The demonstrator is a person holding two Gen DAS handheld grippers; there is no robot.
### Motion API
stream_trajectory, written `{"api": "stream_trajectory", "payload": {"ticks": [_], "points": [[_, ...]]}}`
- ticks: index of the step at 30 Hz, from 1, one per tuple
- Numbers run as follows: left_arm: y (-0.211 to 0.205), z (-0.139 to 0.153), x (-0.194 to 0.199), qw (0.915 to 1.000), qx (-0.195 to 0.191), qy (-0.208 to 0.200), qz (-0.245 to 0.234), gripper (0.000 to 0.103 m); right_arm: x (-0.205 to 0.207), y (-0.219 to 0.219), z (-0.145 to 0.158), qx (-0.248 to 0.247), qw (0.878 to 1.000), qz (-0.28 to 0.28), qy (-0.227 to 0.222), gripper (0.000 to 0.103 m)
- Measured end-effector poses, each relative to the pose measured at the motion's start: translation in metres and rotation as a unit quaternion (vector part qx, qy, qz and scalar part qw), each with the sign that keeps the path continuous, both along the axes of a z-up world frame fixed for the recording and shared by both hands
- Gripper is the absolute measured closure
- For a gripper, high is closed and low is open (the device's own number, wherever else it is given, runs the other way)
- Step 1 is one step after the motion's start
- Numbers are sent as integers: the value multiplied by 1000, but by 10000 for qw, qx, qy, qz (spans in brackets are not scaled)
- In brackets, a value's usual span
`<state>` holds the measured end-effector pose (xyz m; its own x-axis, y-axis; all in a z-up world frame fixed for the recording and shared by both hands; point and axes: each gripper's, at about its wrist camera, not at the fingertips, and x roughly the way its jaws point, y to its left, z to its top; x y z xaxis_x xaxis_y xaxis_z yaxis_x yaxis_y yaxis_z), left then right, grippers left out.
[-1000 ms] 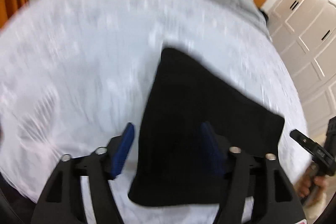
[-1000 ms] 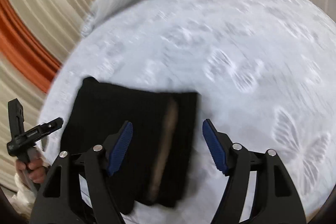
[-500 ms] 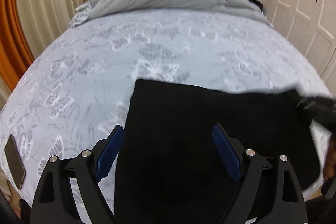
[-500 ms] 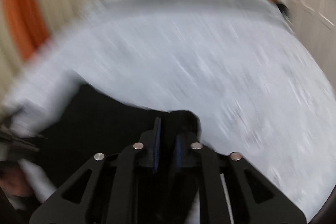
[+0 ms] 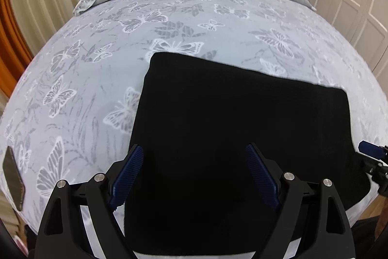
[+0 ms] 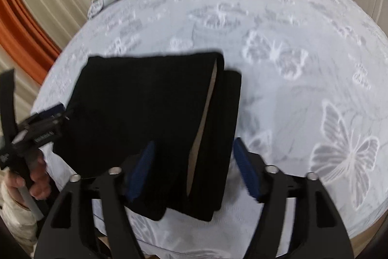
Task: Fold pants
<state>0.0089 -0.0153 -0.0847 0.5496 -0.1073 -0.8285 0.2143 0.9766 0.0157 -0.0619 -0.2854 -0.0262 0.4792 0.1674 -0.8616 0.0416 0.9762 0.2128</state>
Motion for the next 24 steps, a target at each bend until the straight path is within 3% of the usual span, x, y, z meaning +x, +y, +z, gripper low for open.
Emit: {"api": "stream_trajectory", "payload": {"ticks": [7, 15, 18, 20, 24], "points": [[7, -4, -10, 9997, 235, -55, 41, 17, 4, 0, -13, 543, 9983, -146, 158, 19], [23, -13, -10, 9997, 40, 236, 42, 16, 5, 0, -29, 794, 9952, -424, 372, 11], [35, -21, -7, 9980, -307, 545, 52, 10, 1, -2, -33, 924, 9937, -510, 375, 10], [49, -28, -3, 9934, -748, 867, 86, 10, -1, -1, -33, 987, 9932, -491, 376, 10], [74, -45, 6, 9719, -1770, 1525, 282, 10, -2, 4, -33, 1131, 9921, -405, 355, 8]]}}
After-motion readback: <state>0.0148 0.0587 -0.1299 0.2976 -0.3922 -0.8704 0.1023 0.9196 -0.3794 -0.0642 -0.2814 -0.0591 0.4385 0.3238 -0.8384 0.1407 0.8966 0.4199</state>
